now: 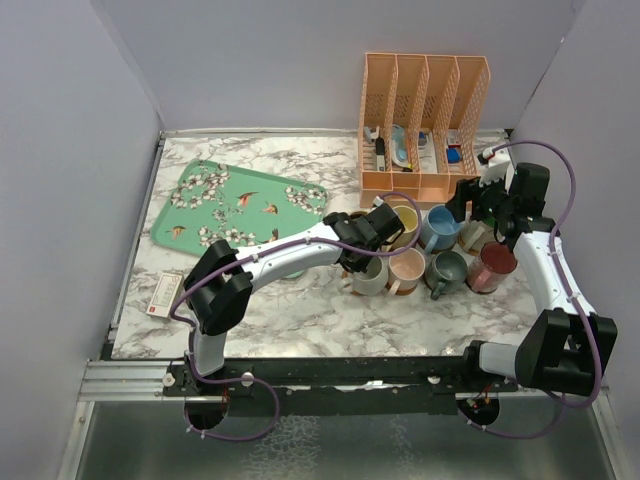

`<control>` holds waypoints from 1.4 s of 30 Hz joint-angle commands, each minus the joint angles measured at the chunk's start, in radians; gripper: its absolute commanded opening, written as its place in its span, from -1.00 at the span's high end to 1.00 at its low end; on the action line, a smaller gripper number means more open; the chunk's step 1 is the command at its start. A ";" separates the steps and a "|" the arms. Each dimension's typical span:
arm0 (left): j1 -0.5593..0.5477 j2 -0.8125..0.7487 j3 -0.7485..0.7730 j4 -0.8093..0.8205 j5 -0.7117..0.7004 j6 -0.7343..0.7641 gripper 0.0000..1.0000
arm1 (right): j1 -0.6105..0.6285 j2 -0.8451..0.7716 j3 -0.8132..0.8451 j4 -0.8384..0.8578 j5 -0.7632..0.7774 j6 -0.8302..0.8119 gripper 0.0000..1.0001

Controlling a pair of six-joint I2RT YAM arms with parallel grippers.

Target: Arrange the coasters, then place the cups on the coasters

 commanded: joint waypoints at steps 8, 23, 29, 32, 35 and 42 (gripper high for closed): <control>-0.007 -0.007 0.050 0.004 -0.080 -0.122 1.00 | -0.009 0.000 -0.008 0.022 -0.021 -0.003 -0.47; -0.007 0.017 0.051 0.004 -0.125 -0.172 1.00 | -0.009 0.002 -0.006 0.021 -0.026 -0.003 -0.47; -0.007 0.024 0.050 0.003 -0.154 -0.182 1.00 | -0.009 0.001 -0.006 0.019 -0.029 -0.005 -0.47; -0.007 0.029 0.052 0.003 -0.164 -0.189 1.00 | -0.009 -0.002 -0.006 0.019 -0.029 -0.006 -0.47; -0.006 0.033 0.056 0.002 -0.172 -0.195 1.00 | -0.009 -0.004 -0.006 0.019 -0.029 -0.006 -0.47; -0.007 0.030 0.051 0.002 -0.178 -0.200 1.00 | -0.009 -0.004 -0.006 0.019 -0.033 -0.008 -0.47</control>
